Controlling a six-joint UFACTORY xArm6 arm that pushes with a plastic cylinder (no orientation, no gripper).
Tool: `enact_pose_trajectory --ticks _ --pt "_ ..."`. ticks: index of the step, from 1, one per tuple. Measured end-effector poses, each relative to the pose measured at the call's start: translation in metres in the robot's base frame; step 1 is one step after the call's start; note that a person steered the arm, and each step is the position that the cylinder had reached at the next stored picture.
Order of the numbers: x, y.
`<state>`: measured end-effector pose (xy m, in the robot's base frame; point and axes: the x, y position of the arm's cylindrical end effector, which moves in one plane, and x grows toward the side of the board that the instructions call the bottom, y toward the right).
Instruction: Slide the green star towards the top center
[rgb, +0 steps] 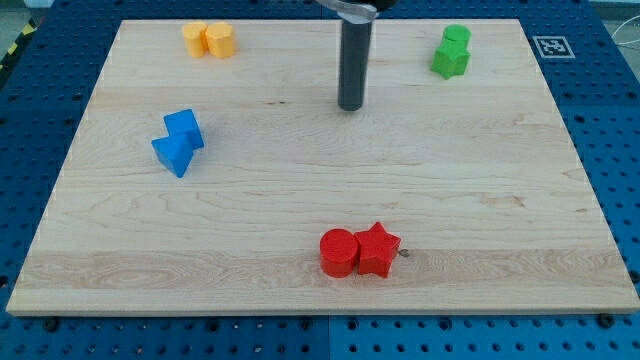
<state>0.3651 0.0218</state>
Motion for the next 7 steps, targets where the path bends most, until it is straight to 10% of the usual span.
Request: enact_pose_trajectory --ticks 7 --pt "-0.041 -0.065"
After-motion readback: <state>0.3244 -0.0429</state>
